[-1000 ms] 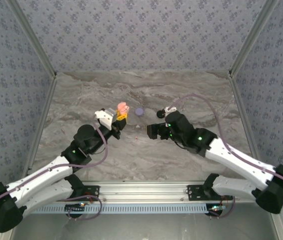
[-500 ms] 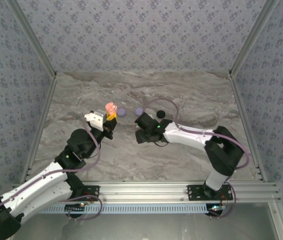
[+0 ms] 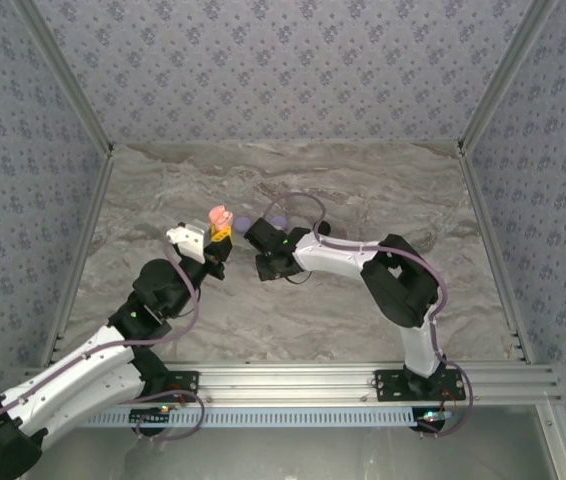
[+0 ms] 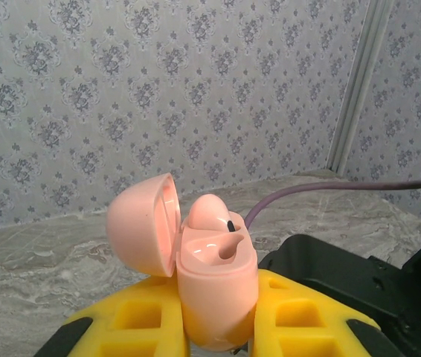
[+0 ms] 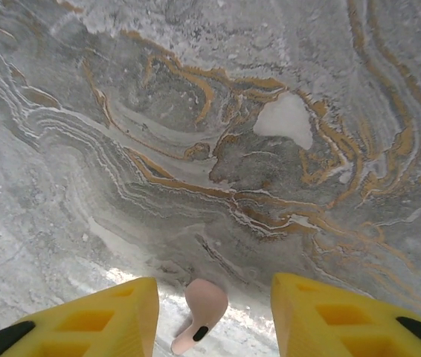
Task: Insert the wireless bluetooth earbuds into the charging case
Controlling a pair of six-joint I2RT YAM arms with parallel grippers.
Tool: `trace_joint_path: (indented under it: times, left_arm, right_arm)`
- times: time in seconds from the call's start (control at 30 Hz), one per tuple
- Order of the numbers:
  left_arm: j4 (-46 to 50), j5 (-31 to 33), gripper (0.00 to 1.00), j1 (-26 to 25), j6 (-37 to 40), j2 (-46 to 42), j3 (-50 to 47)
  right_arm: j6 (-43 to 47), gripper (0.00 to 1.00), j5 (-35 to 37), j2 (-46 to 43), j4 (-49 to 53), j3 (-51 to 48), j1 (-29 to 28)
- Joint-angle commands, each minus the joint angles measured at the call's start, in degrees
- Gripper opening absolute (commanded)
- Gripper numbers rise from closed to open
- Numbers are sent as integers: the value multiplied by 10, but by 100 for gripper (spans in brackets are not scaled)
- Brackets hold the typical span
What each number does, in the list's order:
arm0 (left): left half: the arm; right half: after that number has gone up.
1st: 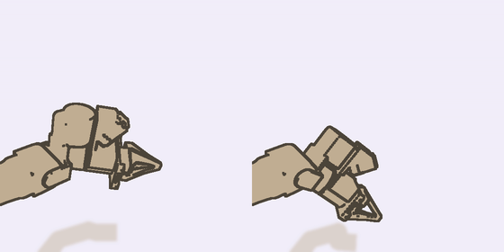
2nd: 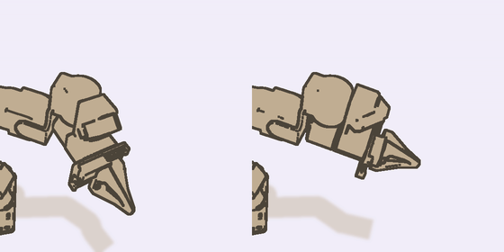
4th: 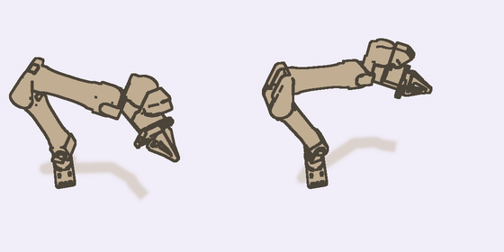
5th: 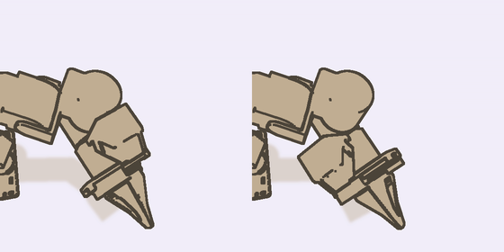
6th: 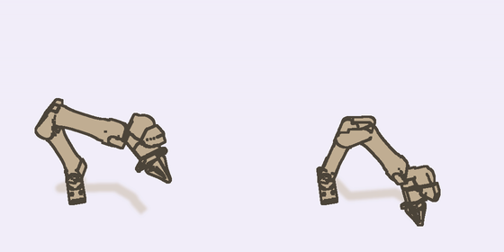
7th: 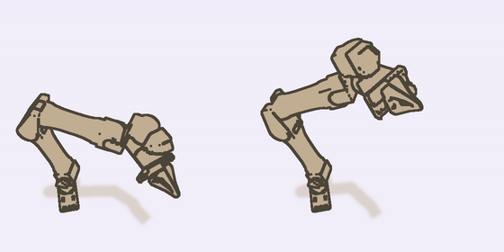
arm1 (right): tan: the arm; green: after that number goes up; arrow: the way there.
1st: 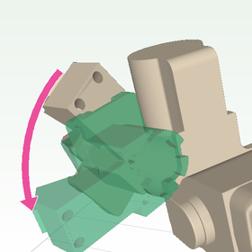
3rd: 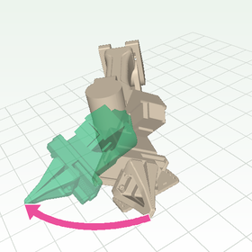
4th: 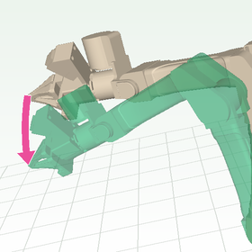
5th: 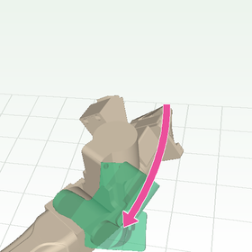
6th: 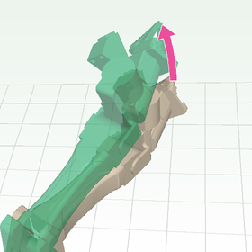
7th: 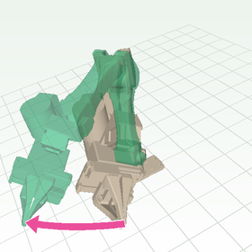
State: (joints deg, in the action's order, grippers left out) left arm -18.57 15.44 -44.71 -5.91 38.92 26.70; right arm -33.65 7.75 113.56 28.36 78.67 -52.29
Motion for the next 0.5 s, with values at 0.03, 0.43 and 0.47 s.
trace_joint_path:
  times: [0.03,0.43,0.47]
  left_arm:
    - [-16,-9,0,5,-10,-13,-3]
    - [-18,-15,0,8,-17,-13,-4]
    - [-18,-15,0,8,-17,-13,-4]
  right_arm:
    - [-4,42,-9,24,37,26,-6]
    - [1,32,-11,43,55,34,-13]
    - [0,32,-12,43,57,34,-13]
